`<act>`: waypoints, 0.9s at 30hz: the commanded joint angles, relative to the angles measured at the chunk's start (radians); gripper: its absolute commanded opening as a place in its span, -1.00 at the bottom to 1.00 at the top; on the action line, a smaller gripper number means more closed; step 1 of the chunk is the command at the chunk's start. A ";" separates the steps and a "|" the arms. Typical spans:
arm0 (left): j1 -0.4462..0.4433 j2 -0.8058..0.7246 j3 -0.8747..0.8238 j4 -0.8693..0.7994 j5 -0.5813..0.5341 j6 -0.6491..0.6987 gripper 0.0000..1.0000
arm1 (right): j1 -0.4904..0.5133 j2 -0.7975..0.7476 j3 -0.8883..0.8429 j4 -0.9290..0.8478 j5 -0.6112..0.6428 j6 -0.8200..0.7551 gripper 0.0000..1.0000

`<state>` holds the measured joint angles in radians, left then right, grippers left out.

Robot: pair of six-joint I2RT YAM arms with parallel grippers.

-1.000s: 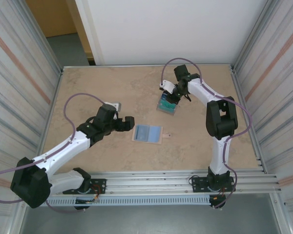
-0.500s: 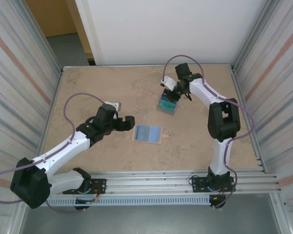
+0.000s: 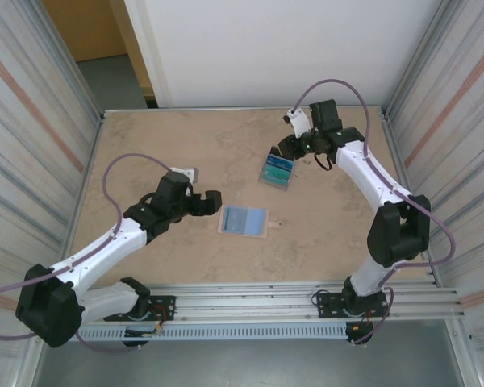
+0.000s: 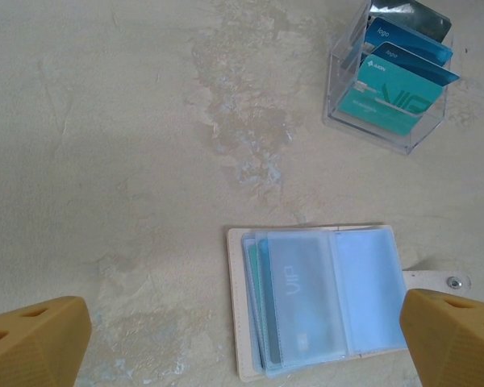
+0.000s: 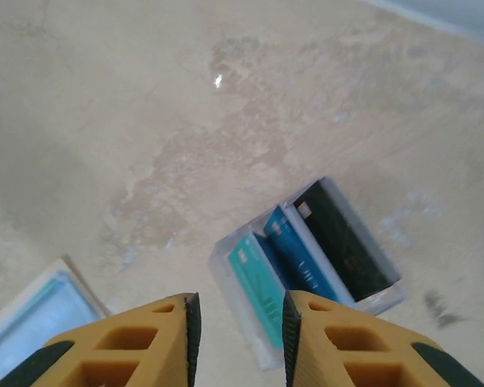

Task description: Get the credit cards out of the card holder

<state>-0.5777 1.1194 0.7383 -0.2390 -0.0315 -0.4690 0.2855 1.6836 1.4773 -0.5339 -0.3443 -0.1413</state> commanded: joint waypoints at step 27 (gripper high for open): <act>0.015 -0.042 -0.024 -0.003 0.006 -0.017 0.97 | 0.025 0.327 0.087 -0.099 0.042 0.212 -0.51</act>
<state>-0.5747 1.1065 0.7246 -0.2386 -0.0265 -0.4751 0.3183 2.0052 1.5261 -0.6178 -0.3202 0.0456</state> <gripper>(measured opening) 0.987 0.246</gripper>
